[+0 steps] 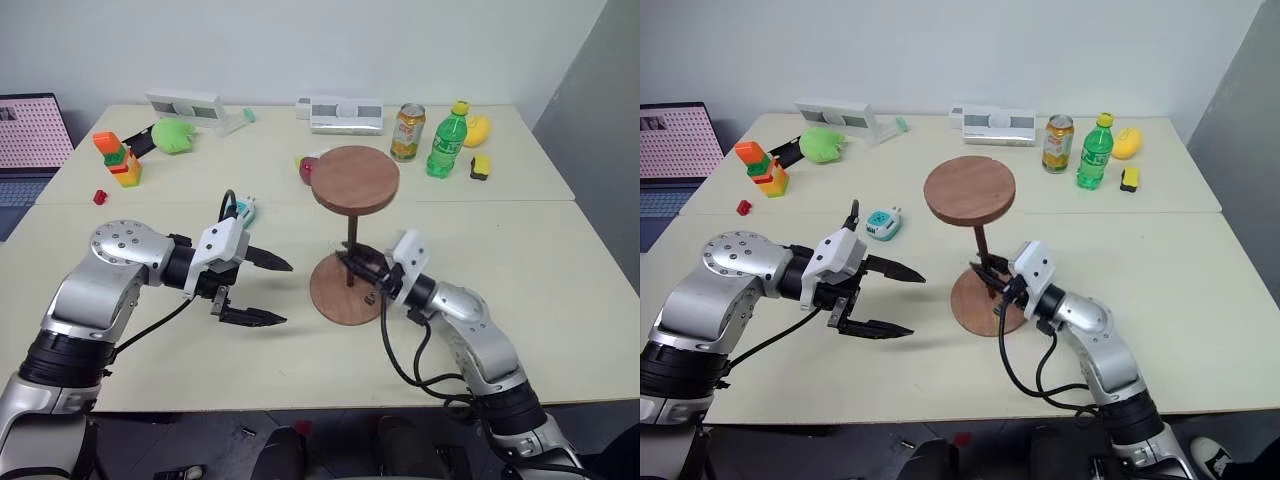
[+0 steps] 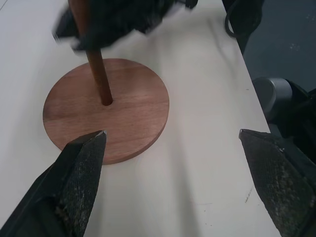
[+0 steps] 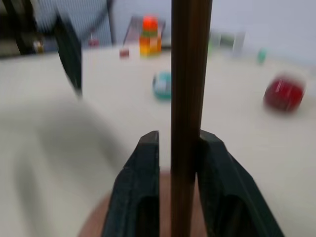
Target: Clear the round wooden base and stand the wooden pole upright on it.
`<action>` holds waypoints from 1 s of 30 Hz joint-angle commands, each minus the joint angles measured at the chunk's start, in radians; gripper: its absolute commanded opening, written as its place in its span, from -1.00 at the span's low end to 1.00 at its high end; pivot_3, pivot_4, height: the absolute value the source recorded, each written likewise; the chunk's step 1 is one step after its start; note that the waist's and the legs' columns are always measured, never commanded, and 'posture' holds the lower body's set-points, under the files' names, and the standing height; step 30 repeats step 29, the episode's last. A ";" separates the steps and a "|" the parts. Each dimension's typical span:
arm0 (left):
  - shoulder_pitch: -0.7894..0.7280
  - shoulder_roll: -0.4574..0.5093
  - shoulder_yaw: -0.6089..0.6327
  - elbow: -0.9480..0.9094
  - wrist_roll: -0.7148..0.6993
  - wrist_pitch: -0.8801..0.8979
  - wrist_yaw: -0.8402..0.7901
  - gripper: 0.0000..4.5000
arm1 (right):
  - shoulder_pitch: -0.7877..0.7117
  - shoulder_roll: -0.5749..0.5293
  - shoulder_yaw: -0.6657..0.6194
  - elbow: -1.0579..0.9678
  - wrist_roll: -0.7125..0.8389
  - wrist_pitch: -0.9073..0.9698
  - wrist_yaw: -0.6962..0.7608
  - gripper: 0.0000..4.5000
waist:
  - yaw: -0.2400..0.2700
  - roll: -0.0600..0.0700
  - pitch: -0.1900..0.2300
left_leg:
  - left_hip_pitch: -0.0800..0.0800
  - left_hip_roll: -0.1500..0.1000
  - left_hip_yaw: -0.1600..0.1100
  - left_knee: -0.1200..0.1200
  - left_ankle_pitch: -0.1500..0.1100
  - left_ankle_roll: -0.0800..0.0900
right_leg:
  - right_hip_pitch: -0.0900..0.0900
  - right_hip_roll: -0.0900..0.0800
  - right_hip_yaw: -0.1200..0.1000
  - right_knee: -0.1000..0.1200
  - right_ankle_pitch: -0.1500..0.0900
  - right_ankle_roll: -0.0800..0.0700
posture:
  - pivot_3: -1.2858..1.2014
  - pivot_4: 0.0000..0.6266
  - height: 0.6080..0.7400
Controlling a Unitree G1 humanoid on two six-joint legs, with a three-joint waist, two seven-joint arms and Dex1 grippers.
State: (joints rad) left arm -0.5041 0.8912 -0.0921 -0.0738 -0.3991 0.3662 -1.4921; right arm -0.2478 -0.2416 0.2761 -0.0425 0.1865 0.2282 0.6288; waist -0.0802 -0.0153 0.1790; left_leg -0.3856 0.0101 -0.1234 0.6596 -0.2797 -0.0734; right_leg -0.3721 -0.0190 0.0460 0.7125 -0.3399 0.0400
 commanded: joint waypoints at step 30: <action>0.065 -0.076 0.073 0.002 -0.062 0.069 0.174 1.00 | 0.152 -0.523 -0.416 -0.494 0.322 0.279 0.268 0.97 | 0.012 0.000 0.003 | -0.002 0.000 0.000 0.001 0.000 0.000 | 0.000 0.000 0.000 -0.001 0.000 0.000 | 0.03 -0.52 1.00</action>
